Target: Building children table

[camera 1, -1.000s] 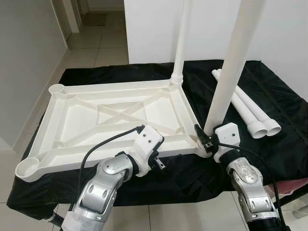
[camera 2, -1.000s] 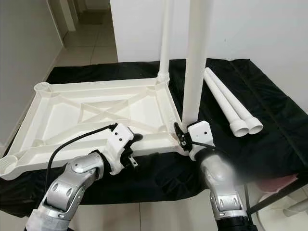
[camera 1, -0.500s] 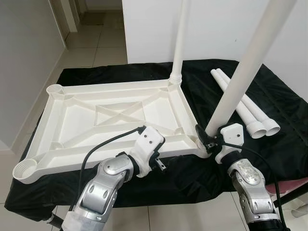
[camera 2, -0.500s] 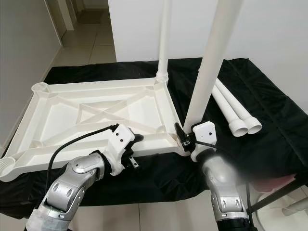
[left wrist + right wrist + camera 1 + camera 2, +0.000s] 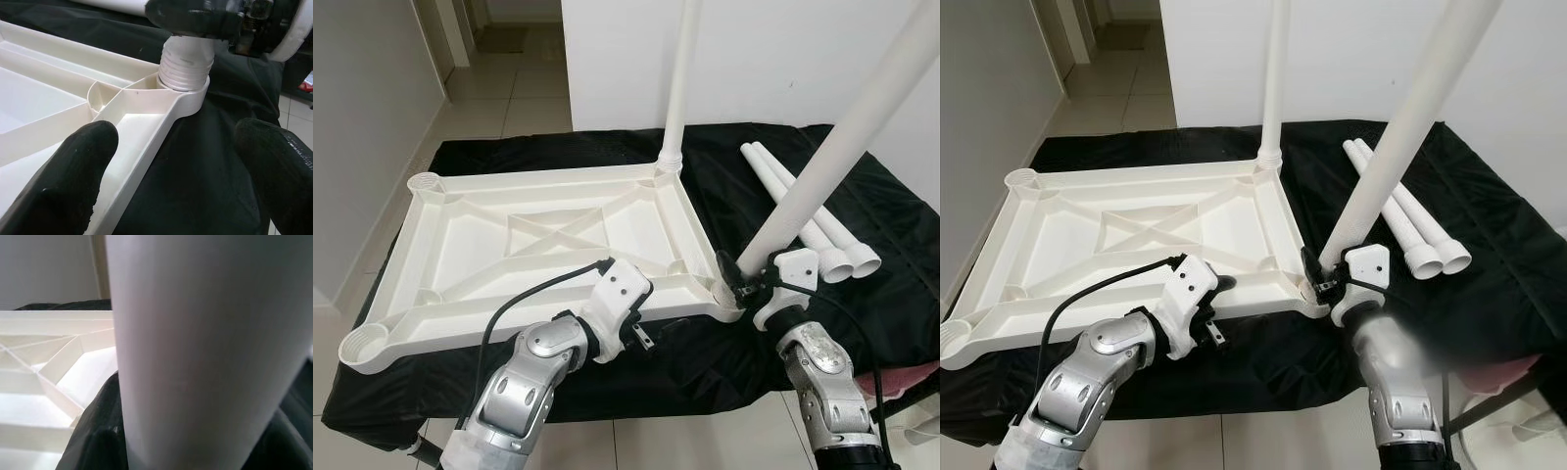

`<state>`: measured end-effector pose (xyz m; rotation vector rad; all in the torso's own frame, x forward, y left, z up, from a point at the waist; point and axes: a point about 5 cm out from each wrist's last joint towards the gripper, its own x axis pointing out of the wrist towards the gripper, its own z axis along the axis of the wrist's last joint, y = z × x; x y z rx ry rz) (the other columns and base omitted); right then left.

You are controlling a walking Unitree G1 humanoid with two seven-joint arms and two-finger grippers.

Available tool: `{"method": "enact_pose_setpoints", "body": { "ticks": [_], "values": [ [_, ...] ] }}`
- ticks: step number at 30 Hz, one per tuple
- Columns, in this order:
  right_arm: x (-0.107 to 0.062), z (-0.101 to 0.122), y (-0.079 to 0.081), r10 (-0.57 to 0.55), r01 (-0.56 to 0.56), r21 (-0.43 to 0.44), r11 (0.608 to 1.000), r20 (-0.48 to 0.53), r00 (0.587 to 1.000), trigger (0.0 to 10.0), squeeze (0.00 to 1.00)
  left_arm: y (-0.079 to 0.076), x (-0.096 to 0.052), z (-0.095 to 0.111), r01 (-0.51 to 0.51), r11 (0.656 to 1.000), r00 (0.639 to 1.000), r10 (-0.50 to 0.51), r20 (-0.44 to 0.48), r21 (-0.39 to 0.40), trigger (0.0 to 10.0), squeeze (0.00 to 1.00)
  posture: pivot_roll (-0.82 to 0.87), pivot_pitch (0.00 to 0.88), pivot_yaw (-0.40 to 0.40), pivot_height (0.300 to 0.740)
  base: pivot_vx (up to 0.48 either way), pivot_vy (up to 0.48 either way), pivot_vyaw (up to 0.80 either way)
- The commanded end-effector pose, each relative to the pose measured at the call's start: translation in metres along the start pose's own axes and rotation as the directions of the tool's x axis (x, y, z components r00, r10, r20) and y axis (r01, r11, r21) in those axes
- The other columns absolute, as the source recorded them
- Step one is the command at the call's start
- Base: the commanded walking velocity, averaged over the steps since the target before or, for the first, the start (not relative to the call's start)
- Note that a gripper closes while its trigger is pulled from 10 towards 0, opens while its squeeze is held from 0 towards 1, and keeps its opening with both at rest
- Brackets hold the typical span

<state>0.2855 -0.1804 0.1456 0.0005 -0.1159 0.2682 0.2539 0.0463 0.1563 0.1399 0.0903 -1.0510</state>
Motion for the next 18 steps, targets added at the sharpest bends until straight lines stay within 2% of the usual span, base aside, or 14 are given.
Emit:
{"method": "enact_pose_setpoints", "body": {
  "ticks": [1,11,16,17,18],
  "values": [
    [-0.0031,-0.0270,0.0078,0.020,-0.009,0.076,0.997,-0.149,0.989,10.0,0.00,0.0012,-0.0004,0.0017,-0.044,0.999,0.999,0.044,0.004,0.020,10.0,0.00,-0.04,0.019,0.009,0.740,0.000,0.000,0.00],
    [-0.0018,-0.0244,0.0097,0.080,-0.070,0.068,0.995,-0.165,0.983,10.0,0.00,0.0014,-0.0008,0.0015,-0.050,0.999,0.999,0.050,0.004,0.021,10.0,0.00,-0.03,0.020,0.002,0.740,0.000,0.000,0.00],
    [-0.0043,-0.0226,0.0065,0.111,-0.108,0.025,0.994,-0.175,0.978,10.0,0.00,0.0016,-0.0010,0.0016,-0.054,0.998,0.999,0.054,0.005,0.021,10.0,0.00,-0.03,0.020,0.002,0.740,0.000,0.000,0.00],
    [-0.0060,-0.0199,0.0034,0.136,-0.144,-0.031,0.989,-0.179,0.974,10.0,0.00,0.0018,-0.0013,0.0018,-0.056,0.998,0.998,0.056,0.006,0.021,10.0,0.00,-0.03,0.025,0.004,0.740,0.000,0.000,0.00],
    [-0.0060,-0.0199,0.0034,0.136,-0.144,-0.031,0.989,-0.179,0.974,10.0,0.00,0.0018,-0.0013,0.0018,-0.056,0.998,0.998,0.056,0.006,0.021,10.0,0.00,-0.03,0.025,0.004,0.740,0.000,0.000,0.00]
  ]
}}
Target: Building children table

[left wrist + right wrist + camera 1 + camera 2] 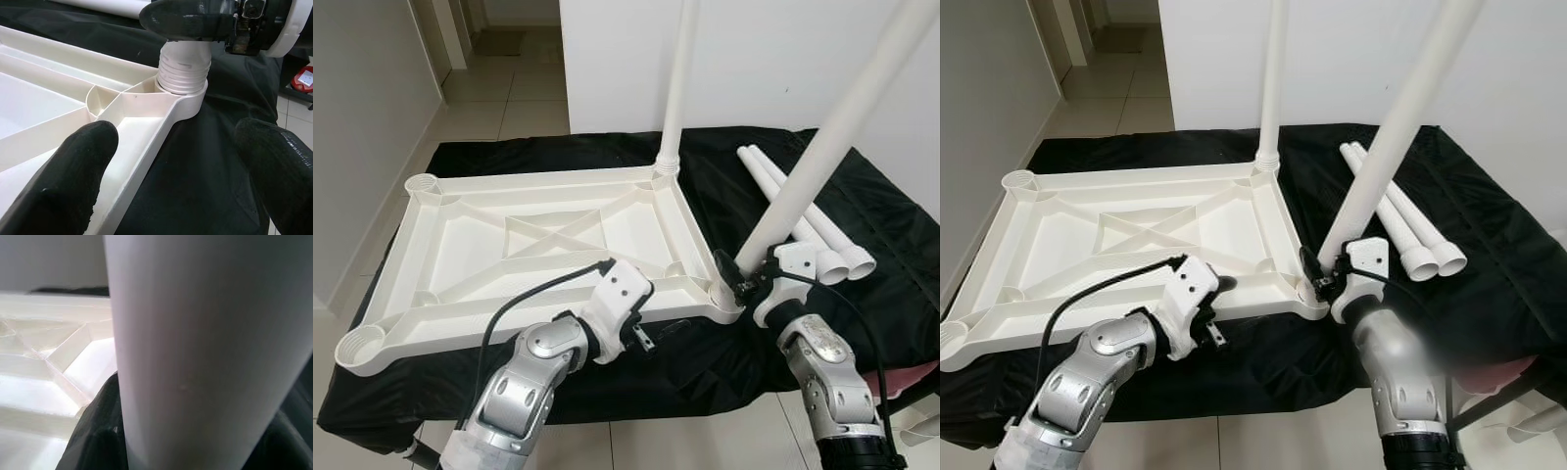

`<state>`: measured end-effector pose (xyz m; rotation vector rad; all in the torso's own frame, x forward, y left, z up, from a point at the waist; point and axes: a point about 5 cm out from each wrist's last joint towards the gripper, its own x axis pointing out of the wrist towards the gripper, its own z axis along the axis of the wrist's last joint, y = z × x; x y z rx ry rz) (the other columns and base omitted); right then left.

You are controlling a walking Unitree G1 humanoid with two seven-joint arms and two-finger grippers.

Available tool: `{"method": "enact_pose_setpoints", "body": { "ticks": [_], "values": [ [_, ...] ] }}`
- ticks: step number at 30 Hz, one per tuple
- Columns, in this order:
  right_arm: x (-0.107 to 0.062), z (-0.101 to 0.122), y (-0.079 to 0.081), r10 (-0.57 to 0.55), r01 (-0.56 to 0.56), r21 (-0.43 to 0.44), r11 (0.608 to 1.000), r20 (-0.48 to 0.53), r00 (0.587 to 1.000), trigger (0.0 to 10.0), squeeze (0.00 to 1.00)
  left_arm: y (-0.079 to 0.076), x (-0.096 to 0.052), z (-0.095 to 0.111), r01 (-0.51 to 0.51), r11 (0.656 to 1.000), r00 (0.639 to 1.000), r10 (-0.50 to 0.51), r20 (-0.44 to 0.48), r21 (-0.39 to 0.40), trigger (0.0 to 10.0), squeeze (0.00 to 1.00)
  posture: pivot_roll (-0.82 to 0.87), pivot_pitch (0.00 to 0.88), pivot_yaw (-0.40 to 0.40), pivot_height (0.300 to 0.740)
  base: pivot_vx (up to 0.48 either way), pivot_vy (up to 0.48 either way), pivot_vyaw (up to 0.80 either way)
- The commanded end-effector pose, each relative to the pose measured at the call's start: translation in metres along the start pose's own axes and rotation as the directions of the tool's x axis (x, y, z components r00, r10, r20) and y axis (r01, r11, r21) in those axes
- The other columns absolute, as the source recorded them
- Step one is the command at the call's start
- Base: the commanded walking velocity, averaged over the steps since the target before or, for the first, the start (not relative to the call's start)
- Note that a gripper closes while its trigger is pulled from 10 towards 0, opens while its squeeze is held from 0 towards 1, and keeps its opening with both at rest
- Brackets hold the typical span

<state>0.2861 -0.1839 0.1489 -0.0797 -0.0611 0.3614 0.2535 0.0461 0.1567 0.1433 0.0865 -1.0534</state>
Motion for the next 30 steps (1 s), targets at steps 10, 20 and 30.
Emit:
{"method": "enact_pose_setpoints", "body": {
  "ticks": [10,20,30],
  "values": [
    [-0.014,-0.016,0.003,0.176,-0.202,-0.184,0.962,-0.146,0.973,10.0,0.00,0.004,-0.002,0.002,-0.066,0.998,0.998,0.066,0.007,0.021,10.0,0.00,-0.04,0.032,0.013,0.740,0.000,0.000,0.00],
    [-0.019,-0.015,0.008,0.237,-0.244,-0.050,0.968,-0.125,0.963,10.0,0.00,0.008,-0.001,0.003,-0.078,0.997,0.997,0.077,0.011,0.027,10.0,0.00,-0.04,0.036,0.016,0.740,0.000,0.000,0.00],
    [-0.016,-0.021,0.007,0.188,-0.171,0.143,0.975,-0.116,0.975,10.0,0.00,0.008,-0.002,0.004,-0.084,0.996,0.996,0.083,0.013,0.030,10.0,0.00,-0.03,0.037,0.012,0.740,0.000,0.000,0.00]
  ]
}}
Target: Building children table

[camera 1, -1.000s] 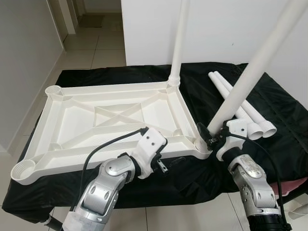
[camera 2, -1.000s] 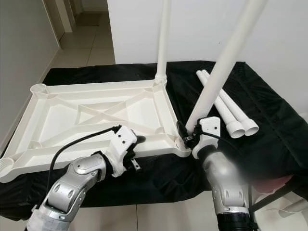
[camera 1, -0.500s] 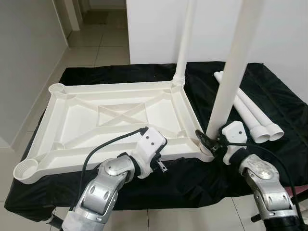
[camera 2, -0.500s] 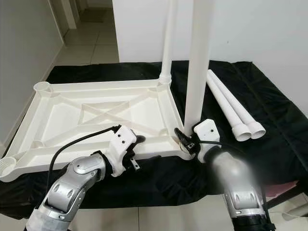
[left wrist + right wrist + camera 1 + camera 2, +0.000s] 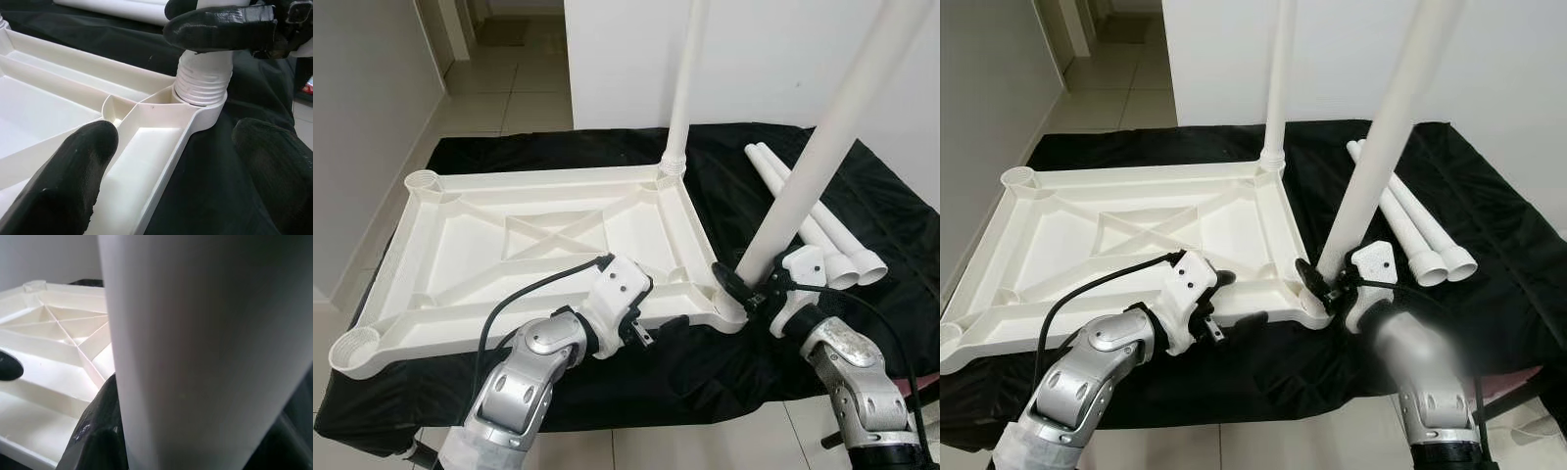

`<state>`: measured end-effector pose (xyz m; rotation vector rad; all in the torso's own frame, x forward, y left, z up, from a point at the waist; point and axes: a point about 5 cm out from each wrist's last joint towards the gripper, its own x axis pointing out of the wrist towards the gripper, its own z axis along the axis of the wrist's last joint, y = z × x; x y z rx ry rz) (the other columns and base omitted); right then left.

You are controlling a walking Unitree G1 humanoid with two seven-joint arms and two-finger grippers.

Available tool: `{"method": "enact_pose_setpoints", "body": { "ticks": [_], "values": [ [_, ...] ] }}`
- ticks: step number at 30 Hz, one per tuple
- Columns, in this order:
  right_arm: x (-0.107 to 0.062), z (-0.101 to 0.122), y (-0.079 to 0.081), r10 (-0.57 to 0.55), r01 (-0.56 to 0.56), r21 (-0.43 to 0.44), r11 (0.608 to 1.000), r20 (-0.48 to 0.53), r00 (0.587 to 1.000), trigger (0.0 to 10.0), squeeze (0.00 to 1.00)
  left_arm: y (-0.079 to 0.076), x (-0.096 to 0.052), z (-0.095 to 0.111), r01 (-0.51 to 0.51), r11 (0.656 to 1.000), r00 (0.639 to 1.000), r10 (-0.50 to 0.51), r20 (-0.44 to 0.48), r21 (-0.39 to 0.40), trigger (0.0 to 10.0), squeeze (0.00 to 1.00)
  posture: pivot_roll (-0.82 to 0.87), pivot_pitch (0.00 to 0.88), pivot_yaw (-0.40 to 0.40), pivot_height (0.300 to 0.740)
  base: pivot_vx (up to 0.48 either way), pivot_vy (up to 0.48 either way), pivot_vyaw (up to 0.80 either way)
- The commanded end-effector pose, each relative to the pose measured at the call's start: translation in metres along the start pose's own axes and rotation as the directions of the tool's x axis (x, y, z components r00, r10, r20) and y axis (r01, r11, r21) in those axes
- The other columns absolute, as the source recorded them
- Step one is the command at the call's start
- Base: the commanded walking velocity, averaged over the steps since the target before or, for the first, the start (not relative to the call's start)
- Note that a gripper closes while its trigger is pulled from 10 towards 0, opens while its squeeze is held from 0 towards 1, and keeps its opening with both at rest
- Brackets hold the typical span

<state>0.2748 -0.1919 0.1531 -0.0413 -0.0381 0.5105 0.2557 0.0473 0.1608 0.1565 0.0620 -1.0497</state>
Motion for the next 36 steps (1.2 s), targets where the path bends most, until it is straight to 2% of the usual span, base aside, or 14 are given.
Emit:
{"method": "enact_pose_setpoints", "body": {
  "ticks": [1,10,18,19,20,22,24,32,36],
  "values": [
    [0.000,-0.027,0.010,0.032,-0.020,0.107,0.994,-0.118,0.993,10.0,0.00,0.005,-0.001,0.000,-0.078,0.997,0.997,0.078,-0.002,0.009,10.0,0.00,-0.03,0.037,0.012,0.740,0.000,0.000,0.00],
    [0.001,-0.036,0.006,-0.030,0.063,0.185,0.981,-0.178,0.984,10.0,0.00,0.006,-0.001,0.000,-0.081,0.997,0.997,0.081,-0.002,0.011,10.0,0.00,-0.03,0.038,0.011,0.740,0.000,0.000,0.00],
    [0.000,-0.039,0.005,-0.055,0.089,0.189,0.978,-0.181,0.982,10.0,0.00,0.006,-0.001,0.000,-0.082,0.997,0.997,0.082,-0.001,0.014,10.0,0.00,-0.03,0.038,0.011,0.740,0.000,0.000,0.00],
    [-0.003,-0.037,0.010,-0.041,0.052,0.085,0.995,-0.128,0.991,10.0,0.00,0.006,-0.001,0.000,-0.082,0.997,0.997,0.082,-0.001,0.014,10.0,0.00,-0.03,0.037,0.013,0.740,0.000,0.000,0.00],
    [-0.003,-0.037,0.010,-0.041,0.052,0.085,0.995,-0.128,0.991,10.0,0.00,0.006,-0.001,0.000,-0.082,0.997,0.997,0.082,-0.001,0.014,10.0,0.00,-0.03,0.037,0.013,0.740,0.000,0.000,0.00],
    [-0.009,-0.038,0.024,0.020,-0.021,-0.016,1.000,-0.059,0.998,10.0,0.00,0.006,-0.001,0.001,-0.082,0.997,0.997,0.082,0.000,0.014,10.0,0.00,-0.03,0.039,0.013,0.740,0.000,0.000,0.00],
    [-0.011,-0.039,0.029,0.039,-0.041,-0.044,0.998,-0.047,0.998,10.0,0.00,0.006,-0.001,0.001,-0.082,0.997,0.997,0.082,0.001,0.015,10.0,0.00,-0.03,0.039,0.013,0.740,0.000,0.000,0.00],
    [-0.014,-0.041,0.032,0.046,-0.048,-0.048,0.998,-0.042,0.998,10.0,0.00,0.007,-0.001,0.001,-0.079,0.997,0.997,0.079,0.002,0.019,10.0,0.00,-0.04,0.035,0.020,0.740,0.000,0.000,0.00],
    [-0.012,-0.043,0.031,0.047,-0.050,-0.045,0.998,-0.071,0.996,10.0,0.00,0.007,0.000,0.002,-0.078,0.997,0.997,0.078,0.004,0.023,10.0,0.00,-0.04,0.028,0.027,0.740,0.000,0.000,0.00]
  ]
}}
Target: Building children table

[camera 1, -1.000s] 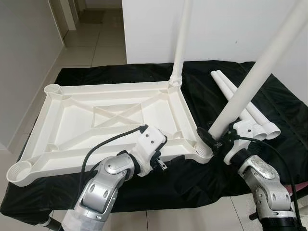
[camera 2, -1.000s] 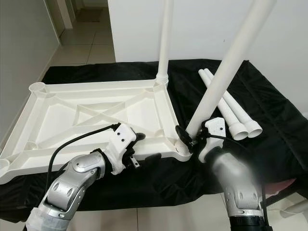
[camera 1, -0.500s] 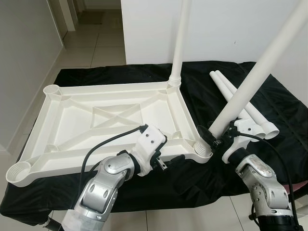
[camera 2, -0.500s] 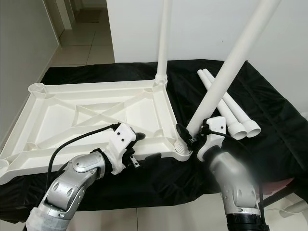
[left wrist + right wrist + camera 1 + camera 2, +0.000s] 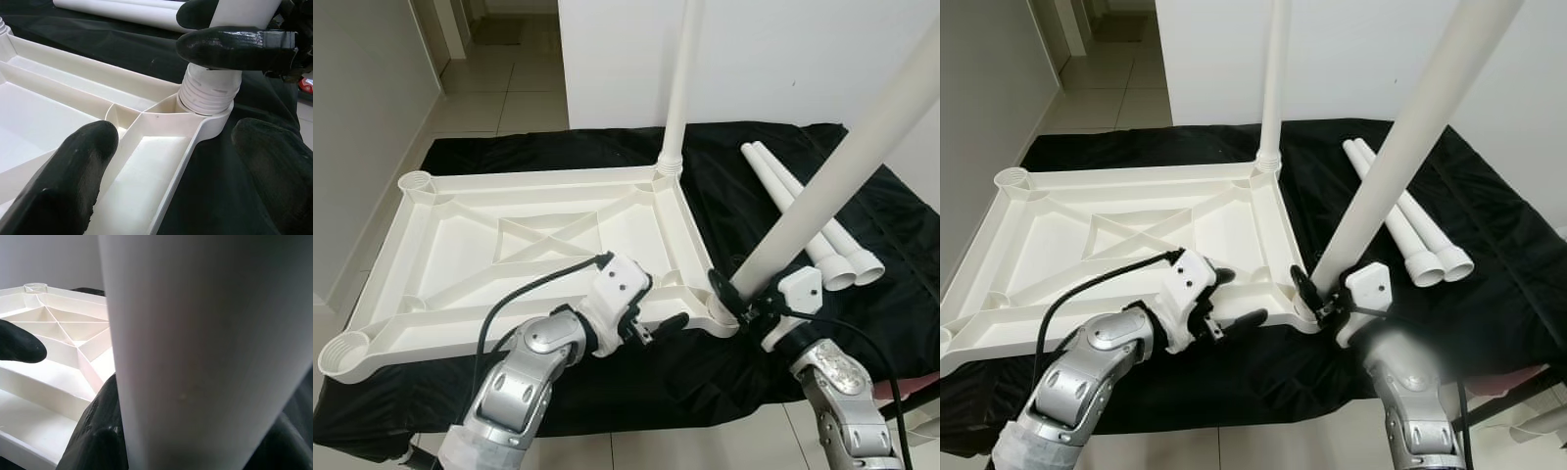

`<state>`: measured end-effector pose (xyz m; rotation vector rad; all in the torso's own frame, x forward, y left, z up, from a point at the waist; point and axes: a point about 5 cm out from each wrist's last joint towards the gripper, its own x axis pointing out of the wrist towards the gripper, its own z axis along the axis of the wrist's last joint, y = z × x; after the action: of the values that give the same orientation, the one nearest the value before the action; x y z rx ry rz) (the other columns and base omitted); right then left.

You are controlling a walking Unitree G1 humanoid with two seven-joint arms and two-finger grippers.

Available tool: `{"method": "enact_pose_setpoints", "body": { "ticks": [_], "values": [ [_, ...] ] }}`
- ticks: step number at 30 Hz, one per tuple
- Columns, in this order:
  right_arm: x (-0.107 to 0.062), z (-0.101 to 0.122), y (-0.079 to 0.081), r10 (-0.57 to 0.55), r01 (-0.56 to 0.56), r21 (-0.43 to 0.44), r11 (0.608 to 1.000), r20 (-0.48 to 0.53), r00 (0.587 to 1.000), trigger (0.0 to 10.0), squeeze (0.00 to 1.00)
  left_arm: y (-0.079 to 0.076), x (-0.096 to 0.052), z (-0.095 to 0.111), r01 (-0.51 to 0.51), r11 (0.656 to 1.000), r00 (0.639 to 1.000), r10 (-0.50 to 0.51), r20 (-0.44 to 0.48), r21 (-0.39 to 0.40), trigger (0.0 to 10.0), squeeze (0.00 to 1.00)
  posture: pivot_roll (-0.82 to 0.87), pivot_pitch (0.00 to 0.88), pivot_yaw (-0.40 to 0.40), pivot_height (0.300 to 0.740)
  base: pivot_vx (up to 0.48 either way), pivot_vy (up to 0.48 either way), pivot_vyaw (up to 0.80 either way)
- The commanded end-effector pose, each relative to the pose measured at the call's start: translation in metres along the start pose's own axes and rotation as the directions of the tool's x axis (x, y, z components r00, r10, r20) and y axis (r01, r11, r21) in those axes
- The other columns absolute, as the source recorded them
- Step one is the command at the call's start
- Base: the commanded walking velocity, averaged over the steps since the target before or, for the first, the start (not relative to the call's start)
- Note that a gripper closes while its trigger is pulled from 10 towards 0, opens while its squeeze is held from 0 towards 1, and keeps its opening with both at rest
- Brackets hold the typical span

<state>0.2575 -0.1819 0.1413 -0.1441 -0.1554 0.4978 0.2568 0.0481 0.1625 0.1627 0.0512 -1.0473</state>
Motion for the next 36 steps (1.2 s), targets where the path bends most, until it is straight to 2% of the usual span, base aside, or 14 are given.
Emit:
{"method": "enact_pose_setpoints", "body": {
  "ticks": [1,7,14,17,21,29,36],
  "values": [
    [-0.005,-0.030,0.017,0.072,-0.059,0.087,0.994,-0.149,0.986,10.0,0.00,0.006,0.000,0.000,-0.074,0.997,0.997,0.074,-0.002,0.013,10.0,0.00,-0.04,0.028,0.027,0.740,0.000,0.000,0.00],
    [0.004,-0.034,0.013,0.111,-0.086,0.117,0.989,-0.236,0.965,10.0,0.00,0.007,0.001,0.001,-0.070,0.997,0.998,0.070,0.000,0.020,10.0,0.00,-0.04,0.023,0.028,0.740,0.000,0.000,0.00],
    [0.010,-0.029,0.008,0.155,-0.127,0.123,0.984,-0.253,0.955,10.0,0.00,0.007,0.001,0.001,-0.072,0.997,0.997,0.072,0.002,0.022,10.0,0.00,-0.04,0.017,0.024,0.740,0.000,0.000,0.00],
    [0.012,-0.025,0.006,0.205,-0.180,0.120,0.976,-0.258,0.944,10.0,0.00,0.006,0.002,0.001,-0.073,0.997,0.997,0.073,0.002,0.023,10.0,0.00,-0.03,0.014,0.017,0.740,0.000,0.000,0.00],
    [0.010,-0.024,0.007,0.253,-0.225,0.132,0.965,-0.278,0.927,10.0,0.00,0.006,0.001,0.000,-0.075,0.997,0.997,0.075,0.003,0.022,10.0,0.00,-0.03,0.012,0.014,0.740,0.000,0.000,0.00],
    [-0.001,-0.027,0.003,0.280,-0.242,0.157,0.958,-0.316,0.907,10.0,0.00,0.004,0.001,0.000,-0.074,0.997,0.997,0.073,0.003,0.020,10.0,0.00,-0.03,0.013,0.013,0.740,0.000,0.000,0.00],
    [-0.016,-0.017,-0.015,0.278,-0.241,0.160,0.957,-0.285,0.917,10.0,0.00,0.005,0.001,0.000,-0.070,0.997,0.998,0.070,0.002,0.021,10.0,0.00,-0.04,0.025,0.024,0.740,0.000,0.000,0.00]
  ]
}}
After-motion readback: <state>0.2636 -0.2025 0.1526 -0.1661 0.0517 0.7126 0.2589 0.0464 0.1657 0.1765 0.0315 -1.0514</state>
